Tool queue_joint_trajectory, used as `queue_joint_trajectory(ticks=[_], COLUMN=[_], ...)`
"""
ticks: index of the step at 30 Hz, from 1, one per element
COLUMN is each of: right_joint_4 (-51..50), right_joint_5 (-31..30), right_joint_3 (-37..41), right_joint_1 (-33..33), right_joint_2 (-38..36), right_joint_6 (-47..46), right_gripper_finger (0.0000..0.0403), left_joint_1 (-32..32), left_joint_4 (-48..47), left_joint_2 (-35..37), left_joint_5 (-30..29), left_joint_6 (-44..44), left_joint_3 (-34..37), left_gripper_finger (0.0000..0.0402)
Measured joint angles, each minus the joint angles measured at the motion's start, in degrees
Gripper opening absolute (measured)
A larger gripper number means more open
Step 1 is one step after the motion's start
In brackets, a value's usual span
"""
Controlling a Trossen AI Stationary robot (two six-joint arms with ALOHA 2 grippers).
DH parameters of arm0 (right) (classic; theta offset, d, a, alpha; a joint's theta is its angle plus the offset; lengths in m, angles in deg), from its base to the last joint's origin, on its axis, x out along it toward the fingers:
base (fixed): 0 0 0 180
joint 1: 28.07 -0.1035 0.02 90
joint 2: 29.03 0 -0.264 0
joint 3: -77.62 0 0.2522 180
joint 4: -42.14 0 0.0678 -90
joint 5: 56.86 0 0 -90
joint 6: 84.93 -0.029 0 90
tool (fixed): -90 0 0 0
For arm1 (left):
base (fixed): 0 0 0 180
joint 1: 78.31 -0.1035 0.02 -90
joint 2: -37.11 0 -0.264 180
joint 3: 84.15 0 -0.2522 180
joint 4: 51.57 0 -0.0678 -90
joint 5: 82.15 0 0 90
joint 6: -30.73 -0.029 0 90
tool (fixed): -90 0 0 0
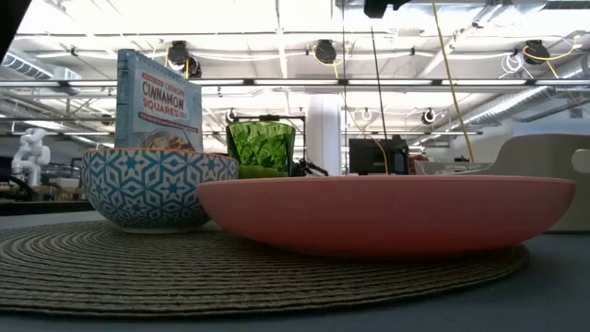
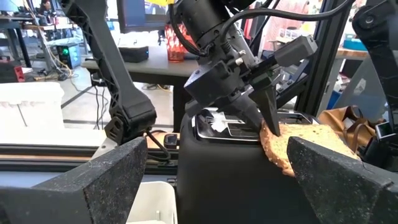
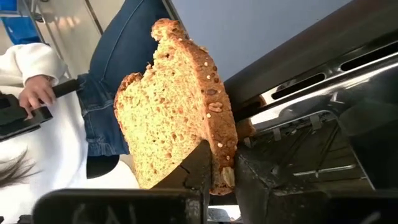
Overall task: Arrange a breakfast setting
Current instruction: Put the toasted bread on the pink plate
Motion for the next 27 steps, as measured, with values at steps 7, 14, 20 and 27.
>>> queue_joint_trajectory(ticks=[7,14,20,27], right_joint_4=[0.0,0.22,3.77,10.33], right_joint_5=[-0.2,-0.49,-6.2,-13.93], right_joint_3=[0.11,0.11,0.11,0.04], right_joint_1=[0.0,0.0,0.02,1.01], right_joint_2=[-2.59,-5.54,-8.22,-9.64], right_joint_6=[0.02,0.04,1.3,7.22], right_gripper_finger=[0.0043,0.0042,0.0042,0.0042], left_joint_1=[0.0,0.0,-0.11,-0.15], left_joint_4=[0.0,0.02,0.02,-4.51], left_joint_2=[0.01,0.01,0.12,4.36], left_joint_5=[0.0,0.0,-0.02,-1.57], left_joint_6=[-0.34,-1.93,-4.62,-8.08], left_joint_3=[0.0,0.0,0.0,0.0], left_gripper_finger=[0.0392,0.0392,0.0392,0.0392])
